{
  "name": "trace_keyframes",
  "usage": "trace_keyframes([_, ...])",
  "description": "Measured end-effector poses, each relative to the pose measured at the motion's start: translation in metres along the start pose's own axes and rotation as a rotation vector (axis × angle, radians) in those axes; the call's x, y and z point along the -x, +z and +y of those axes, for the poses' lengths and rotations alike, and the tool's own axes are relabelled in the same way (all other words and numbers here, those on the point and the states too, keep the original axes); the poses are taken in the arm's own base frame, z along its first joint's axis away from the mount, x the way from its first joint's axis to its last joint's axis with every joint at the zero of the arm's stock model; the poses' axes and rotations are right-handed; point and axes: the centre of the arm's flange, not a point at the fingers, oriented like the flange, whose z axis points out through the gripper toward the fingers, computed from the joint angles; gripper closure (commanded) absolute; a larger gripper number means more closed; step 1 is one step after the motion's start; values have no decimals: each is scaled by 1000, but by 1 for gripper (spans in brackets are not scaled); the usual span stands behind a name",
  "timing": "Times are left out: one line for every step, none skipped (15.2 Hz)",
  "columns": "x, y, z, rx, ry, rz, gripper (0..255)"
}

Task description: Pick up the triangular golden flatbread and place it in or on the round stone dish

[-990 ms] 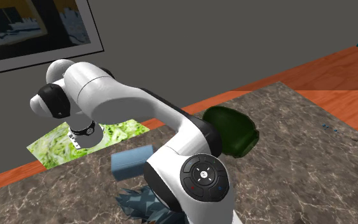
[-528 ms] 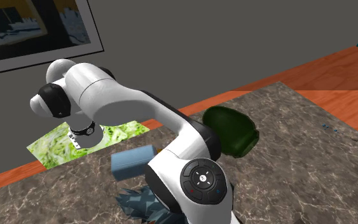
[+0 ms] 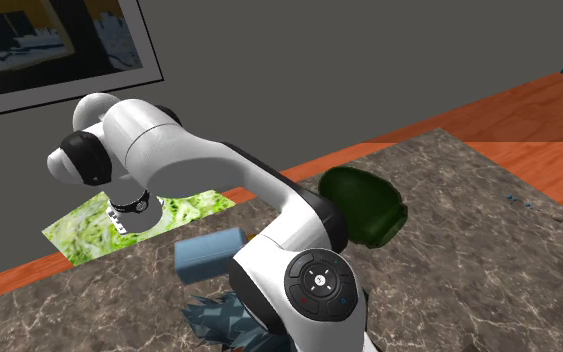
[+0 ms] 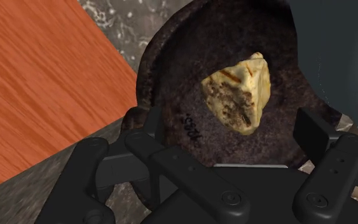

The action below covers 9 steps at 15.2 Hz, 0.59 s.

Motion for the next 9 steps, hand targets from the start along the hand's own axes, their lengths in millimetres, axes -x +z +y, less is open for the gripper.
trace_keyframes([0, -5, 1, 0, 0, 0, 0])
trace_keyframes([-1, -13, 0, 2, 0, 1, 0])
trace_keyframes([-2, -26, 0, 3, 1, 2, 0])
trace_keyframes([-1, -37, 0, 3, 0, 3, 0])
trace_keyframes([-2, -45, 1, 4, 1, 3, 0])
trace_keyframes([0, -49, 1, 4, 1, 3, 0])
trace_keyframes([0, -50, 1, 4, 1, 3, 0])
trace_keyframes([0, -51, 1, 3, 1, 2, 0])
trace_keyframes([0, -51, 1, 3, 1, 2, 0])
